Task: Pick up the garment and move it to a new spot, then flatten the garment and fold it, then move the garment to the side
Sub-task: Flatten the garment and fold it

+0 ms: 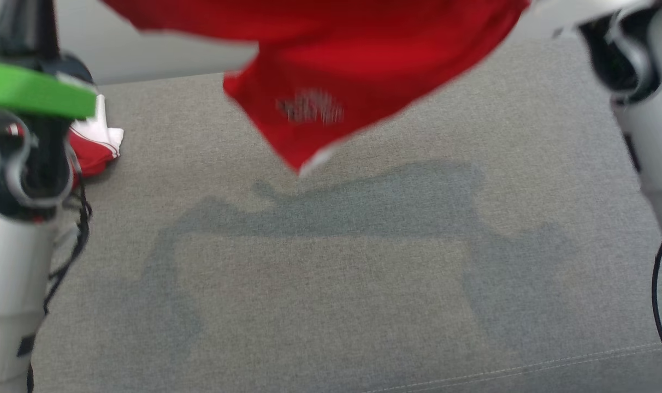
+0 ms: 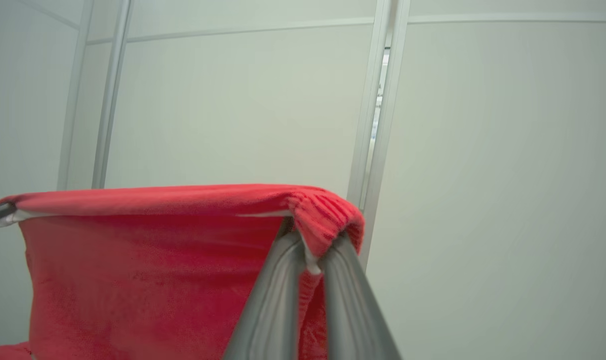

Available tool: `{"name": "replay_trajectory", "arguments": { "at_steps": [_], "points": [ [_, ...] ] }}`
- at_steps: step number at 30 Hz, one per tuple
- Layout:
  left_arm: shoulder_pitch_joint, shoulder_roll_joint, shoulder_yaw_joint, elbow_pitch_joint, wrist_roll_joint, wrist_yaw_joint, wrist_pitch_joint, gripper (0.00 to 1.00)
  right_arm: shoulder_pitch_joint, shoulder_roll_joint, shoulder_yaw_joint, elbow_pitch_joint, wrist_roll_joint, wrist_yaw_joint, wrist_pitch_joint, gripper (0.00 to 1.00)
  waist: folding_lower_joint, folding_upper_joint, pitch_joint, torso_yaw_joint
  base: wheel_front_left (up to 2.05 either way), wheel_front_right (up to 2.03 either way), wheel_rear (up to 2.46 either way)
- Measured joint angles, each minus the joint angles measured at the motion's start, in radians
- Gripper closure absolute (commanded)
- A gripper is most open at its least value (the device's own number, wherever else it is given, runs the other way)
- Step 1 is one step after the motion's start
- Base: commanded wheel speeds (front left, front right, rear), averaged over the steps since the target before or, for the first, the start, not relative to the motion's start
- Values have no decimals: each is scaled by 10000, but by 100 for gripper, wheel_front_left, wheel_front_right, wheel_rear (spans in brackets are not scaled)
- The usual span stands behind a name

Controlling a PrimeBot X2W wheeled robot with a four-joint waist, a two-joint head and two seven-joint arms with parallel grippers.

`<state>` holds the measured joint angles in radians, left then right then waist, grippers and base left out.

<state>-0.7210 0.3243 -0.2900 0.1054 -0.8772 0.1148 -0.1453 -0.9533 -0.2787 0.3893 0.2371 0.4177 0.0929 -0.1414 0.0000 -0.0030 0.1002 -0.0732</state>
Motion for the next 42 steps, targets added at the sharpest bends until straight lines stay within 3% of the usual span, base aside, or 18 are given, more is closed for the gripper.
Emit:
{"name": "replay_trajectory", "arguments": {
  "at_steps": [3, 6, 11, 15, 19, 33, 42],
  "points": [
    [-1206, -219, 370, -495, -69, 0, -242, 100, -830, -10, -247, 17, 125, -52, -136, 100, 0, 0, 155, 160, 0, 0, 0],
    [-825, -201, 33, -453, -69, 2, -226, 100, 101, -142, 332, 984, 173, 127, 224, 100, 0, 0, 305, 308, 0, 0, 0],
    [2039, -426, -803, -59, -391, 4, 17, 100, 2706, -121, 1446, 2533, 681, 282, 1060, 100, 0, 0, 588, 429, 0, 0, 0],
    [4303, -1260, -1473, 688, -1041, 21, 82, 100, 3953, -209, 1728, 3405, 851, 303, 1248, 100, 0, 0, 830, 502, 0, 0, 0],
    [5490, -1795, -1709, 1214, -1185, 31, -184, 100, 4611, -169, 1653, 3810, 1292, 303, 1049, 100, 0, 0, 945, 707, 0, 0, 0],
    [6073, -1438, -1189, 922, -918, -255, -947, 100, 5536, -65, 2633, 3302, 1394, 318, -33, 100, 0, 0, 405, 1021, 0, 0, 0],
    [7683, -1457, -1751, 980, -798, -268, -932, 100, 6746, -506, 2828, 3436, 1699, 384, -44, 100, 0, 0, 18, 1063, 0, 0, 0]
  ]
}}
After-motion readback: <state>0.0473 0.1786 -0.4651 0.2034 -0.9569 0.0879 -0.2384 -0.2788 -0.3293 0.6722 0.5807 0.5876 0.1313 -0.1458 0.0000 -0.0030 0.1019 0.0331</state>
